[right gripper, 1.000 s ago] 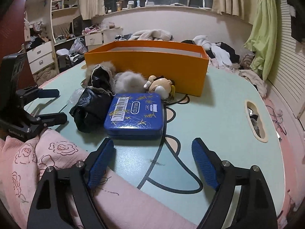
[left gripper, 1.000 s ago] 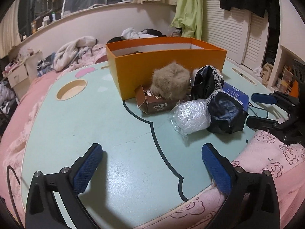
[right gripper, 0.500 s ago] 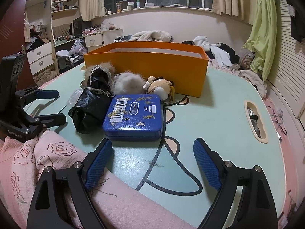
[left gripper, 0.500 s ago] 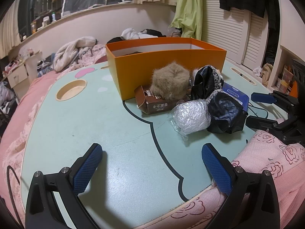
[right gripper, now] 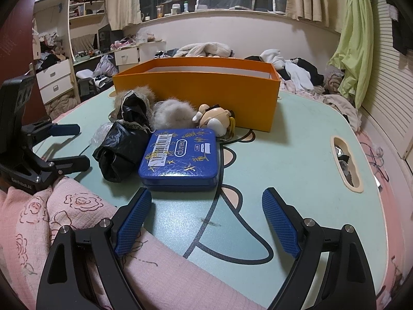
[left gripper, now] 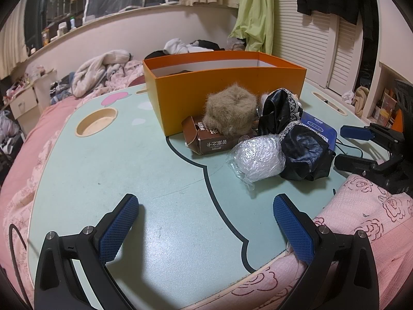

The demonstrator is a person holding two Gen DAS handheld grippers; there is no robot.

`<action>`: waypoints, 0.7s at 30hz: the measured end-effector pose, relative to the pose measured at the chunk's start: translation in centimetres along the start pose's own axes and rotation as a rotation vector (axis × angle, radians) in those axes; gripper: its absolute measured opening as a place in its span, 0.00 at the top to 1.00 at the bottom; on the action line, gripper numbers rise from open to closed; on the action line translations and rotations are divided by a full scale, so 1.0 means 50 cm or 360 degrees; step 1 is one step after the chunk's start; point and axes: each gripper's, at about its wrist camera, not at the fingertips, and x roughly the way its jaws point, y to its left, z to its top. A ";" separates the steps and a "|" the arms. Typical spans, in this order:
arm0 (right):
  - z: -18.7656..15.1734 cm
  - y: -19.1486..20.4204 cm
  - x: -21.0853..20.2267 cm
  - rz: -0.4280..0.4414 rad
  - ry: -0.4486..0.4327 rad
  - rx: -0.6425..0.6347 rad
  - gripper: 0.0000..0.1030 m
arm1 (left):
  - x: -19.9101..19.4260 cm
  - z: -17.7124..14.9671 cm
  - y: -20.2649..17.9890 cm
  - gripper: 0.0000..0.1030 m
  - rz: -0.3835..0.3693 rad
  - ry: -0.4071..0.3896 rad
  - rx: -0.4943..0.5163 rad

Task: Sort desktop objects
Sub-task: 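Lower the right tool onto the blue tin and grasp it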

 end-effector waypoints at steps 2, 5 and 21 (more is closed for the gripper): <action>0.012 -0.008 -0.006 0.0062 -0.0023 0.0091 0.15 | -0.004 0.005 -0.001 0.00 0.0001 -0.0001 0.0001; 0.038 -0.006 -0.004 0.0134 -0.0047 0.0186 0.15 | -0.009 0.005 -0.005 0.00 0.0000 -0.0001 0.0000; 0.065 0.051 0.070 -0.0114 0.0129 0.0027 0.35 | -0.008 0.004 -0.004 0.00 0.0002 -0.0003 0.0004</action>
